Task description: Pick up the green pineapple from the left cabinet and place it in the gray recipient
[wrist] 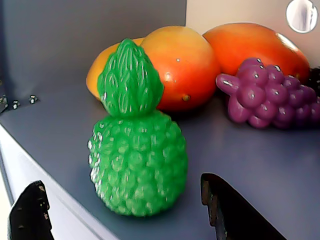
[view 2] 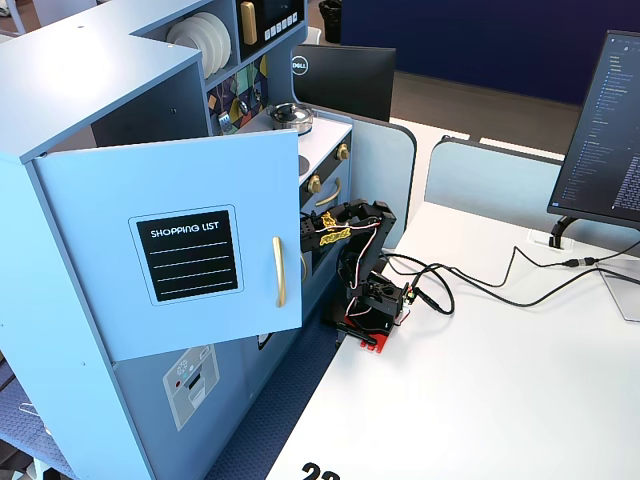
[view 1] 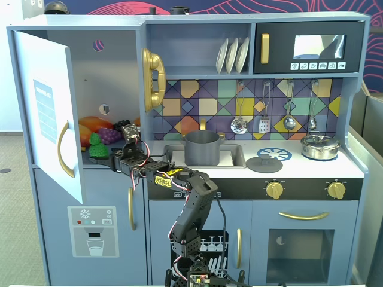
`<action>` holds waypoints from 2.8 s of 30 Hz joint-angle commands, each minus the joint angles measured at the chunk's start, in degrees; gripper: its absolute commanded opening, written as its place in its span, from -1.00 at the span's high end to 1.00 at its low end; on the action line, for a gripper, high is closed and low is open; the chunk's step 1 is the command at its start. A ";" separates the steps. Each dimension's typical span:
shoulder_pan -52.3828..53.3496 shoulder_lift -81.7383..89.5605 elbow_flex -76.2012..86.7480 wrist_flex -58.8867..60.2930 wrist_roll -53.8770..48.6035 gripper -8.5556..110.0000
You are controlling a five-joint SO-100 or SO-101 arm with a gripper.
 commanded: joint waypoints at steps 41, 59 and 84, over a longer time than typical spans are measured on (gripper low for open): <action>-1.32 -1.14 -11.87 0.53 -10.90 0.86; -3.16 37.97 -4.39 25.84 -23.91 0.86; 38.58 17.75 -24.08 24.26 -5.63 0.86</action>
